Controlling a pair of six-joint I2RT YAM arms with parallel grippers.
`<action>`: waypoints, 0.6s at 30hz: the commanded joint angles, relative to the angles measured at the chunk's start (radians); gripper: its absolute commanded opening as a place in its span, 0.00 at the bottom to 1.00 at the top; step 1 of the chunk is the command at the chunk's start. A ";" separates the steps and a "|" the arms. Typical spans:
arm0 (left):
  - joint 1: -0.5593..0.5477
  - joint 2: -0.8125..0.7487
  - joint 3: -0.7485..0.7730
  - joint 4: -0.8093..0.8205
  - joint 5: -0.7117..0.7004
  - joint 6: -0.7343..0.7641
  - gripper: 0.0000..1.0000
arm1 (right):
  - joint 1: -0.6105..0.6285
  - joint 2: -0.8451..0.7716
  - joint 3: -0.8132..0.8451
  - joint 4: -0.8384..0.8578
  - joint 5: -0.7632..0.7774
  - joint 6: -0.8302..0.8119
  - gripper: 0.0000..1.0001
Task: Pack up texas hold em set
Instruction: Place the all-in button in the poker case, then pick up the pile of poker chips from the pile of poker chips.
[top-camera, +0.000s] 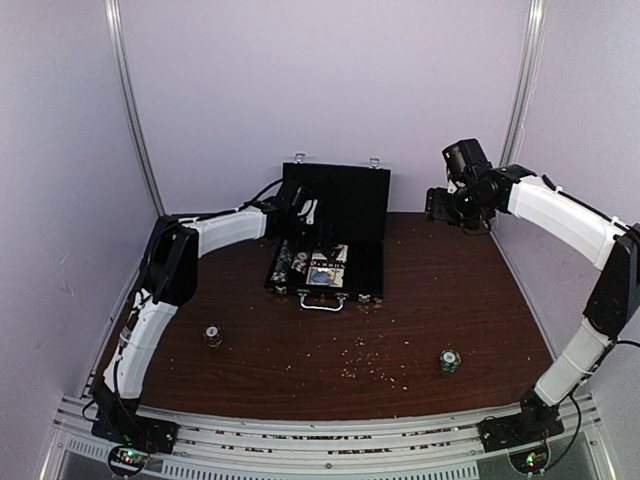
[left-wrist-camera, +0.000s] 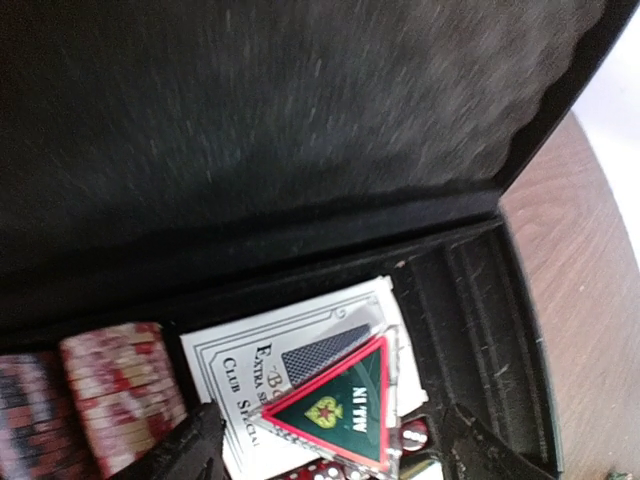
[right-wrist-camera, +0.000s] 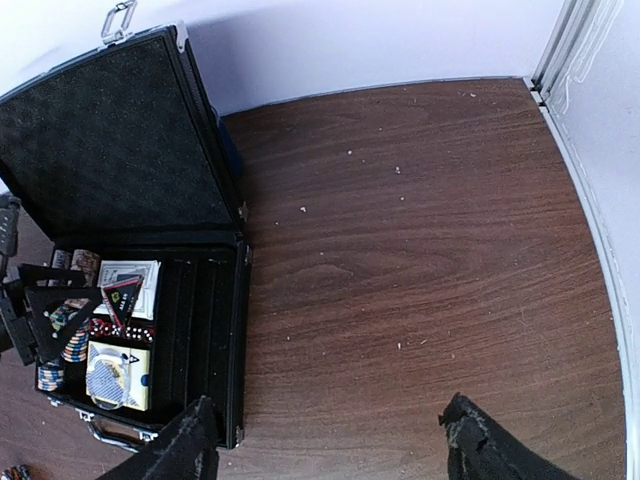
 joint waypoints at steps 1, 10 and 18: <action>0.007 -0.169 -0.041 0.057 -0.035 0.013 0.76 | -0.006 -0.047 -0.011 -0.001 -0.016 -0.080 0.79; 0.006 -0.516 -0.423 0.051 -0.139 -0.021 0.74 | -0.006 -0.100 -0.079 0.085 -0.113 -0.137 0.91; 0.005 -0.859 -0.820 -0.228 -0.297 -0.168 0.73 | -0.007 -0.121 -0.195 0.146 -0.194 -0.133 0.91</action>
